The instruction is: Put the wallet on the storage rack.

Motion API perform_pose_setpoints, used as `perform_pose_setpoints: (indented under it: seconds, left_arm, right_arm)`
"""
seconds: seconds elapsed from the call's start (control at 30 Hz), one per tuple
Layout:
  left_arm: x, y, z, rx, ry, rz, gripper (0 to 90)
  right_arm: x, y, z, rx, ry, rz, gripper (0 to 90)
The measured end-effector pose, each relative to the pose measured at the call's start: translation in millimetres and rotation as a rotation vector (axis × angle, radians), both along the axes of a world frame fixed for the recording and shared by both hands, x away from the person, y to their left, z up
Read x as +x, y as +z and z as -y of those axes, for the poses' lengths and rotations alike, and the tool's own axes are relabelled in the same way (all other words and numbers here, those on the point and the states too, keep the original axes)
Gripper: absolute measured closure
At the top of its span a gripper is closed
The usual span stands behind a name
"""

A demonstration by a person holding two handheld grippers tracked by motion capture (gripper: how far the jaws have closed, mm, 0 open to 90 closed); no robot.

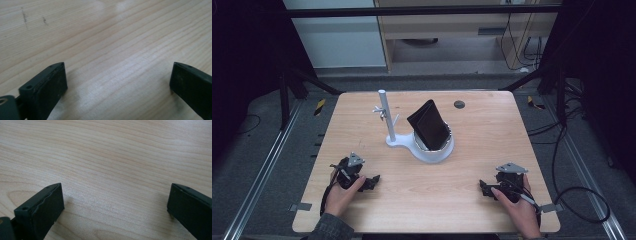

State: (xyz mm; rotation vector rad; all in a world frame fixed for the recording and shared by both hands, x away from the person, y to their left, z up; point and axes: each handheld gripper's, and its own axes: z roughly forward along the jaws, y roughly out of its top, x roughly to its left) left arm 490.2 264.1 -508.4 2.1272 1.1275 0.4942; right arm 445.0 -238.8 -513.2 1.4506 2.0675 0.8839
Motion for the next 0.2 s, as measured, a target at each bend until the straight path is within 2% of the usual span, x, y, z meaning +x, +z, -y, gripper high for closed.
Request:
perform_pose_setpoints:
  seconds: [0.2]
  left_arm:
    - [1.4,-0.1,-1.8,-0.002,0.011,-0.002,0.0]
  right_arm:
    - [-0.2,0.0,-0.1,-0.001,-0.001,0.000,1.1]
